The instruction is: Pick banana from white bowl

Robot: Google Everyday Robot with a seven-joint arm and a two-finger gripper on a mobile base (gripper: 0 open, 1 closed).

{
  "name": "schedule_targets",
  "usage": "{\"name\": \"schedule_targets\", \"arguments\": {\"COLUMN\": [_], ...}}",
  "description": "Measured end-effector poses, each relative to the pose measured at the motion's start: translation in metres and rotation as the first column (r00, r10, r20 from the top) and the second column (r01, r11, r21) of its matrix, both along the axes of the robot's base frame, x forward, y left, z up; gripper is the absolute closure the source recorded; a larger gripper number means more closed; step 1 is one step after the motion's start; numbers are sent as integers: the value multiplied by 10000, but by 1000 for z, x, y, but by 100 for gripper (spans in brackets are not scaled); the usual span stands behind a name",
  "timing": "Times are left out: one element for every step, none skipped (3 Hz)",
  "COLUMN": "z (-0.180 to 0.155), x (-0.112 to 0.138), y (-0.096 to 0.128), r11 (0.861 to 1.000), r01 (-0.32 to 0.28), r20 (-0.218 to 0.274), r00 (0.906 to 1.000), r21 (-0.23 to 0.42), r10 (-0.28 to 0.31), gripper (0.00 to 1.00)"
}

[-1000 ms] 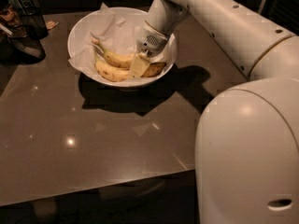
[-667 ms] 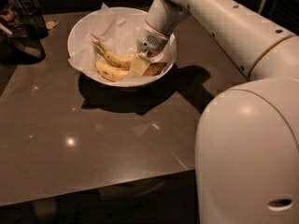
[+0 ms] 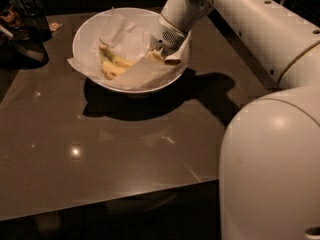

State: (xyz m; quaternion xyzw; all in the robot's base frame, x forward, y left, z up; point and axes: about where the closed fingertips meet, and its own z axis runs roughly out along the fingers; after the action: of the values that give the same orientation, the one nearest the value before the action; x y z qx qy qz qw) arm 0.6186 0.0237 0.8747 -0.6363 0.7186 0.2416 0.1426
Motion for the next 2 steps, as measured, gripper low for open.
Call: {"name": "schedule_targets", "arguments": {"z": [0, 44], "x": [0, -17], "y": [0, 7], "r11": [10000, 9995], "r01": [0, -197], "r20": [0, 697], "r00": [10000, 9974], "r21": [0, 227], "r10": [0, 181], "gripper": [100, 100]}}
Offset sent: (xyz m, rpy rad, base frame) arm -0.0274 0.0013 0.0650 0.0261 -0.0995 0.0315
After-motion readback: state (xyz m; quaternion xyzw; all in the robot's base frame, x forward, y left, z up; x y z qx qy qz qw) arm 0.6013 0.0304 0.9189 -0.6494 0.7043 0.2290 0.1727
